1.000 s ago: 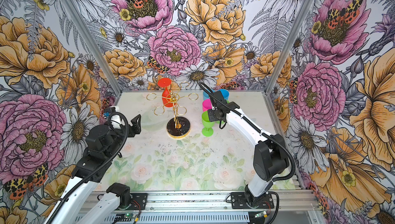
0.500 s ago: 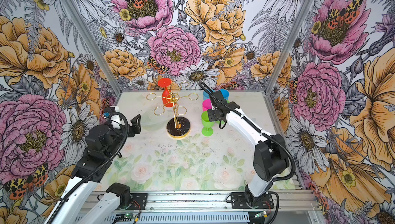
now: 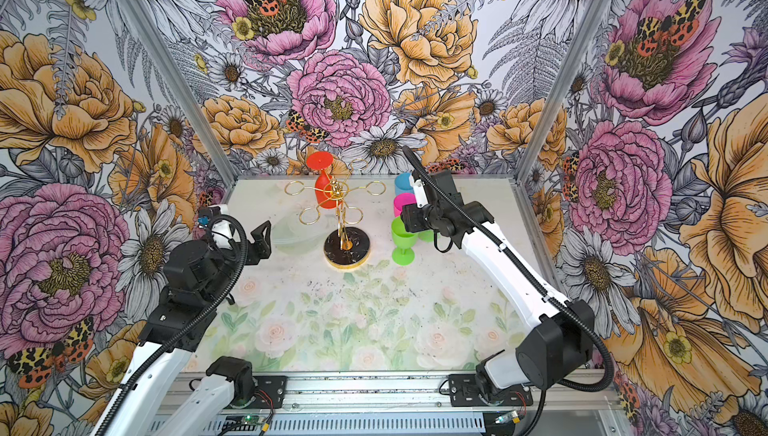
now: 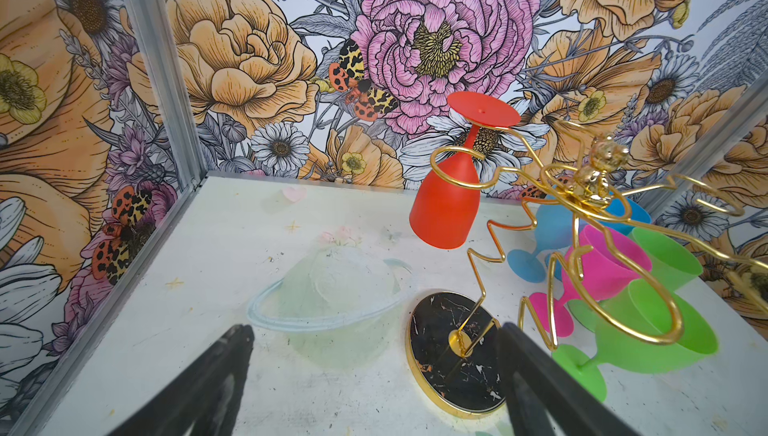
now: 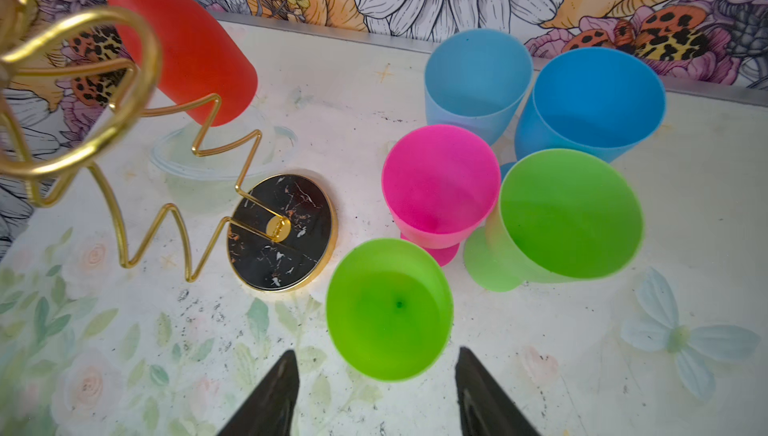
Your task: Take the wine glass off the wine glass rack
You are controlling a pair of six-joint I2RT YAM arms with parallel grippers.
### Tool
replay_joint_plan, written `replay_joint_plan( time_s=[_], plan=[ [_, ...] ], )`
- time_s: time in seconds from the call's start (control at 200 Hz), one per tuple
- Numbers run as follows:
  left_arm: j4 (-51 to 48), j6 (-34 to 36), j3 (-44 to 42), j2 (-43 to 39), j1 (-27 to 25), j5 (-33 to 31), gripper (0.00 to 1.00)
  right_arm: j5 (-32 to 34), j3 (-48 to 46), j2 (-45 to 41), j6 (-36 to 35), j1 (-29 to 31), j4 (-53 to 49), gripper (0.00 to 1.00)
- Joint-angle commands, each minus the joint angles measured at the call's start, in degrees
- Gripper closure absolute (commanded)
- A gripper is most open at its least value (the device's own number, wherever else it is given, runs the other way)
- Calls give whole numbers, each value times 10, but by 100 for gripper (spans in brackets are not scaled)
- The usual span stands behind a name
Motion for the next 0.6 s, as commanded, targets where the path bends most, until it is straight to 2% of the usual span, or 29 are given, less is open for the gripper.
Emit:
replay_joint_plan(
  time_s=[0.0, 0.355, 0.595],
  plan=[
    [17, -15, 15, 17, 19, 47, 7, -59, -20, -29, -15, 3, 7, 35],
    [-36, -47, 155, 127, 71, 138, 8, -113, -110, -107, -28, 3, 50, 34],
    [-57, -118, 248, 235, 119, 269, 15, -155, -163, -155, -34, 3, 80, 34]
  ],
)
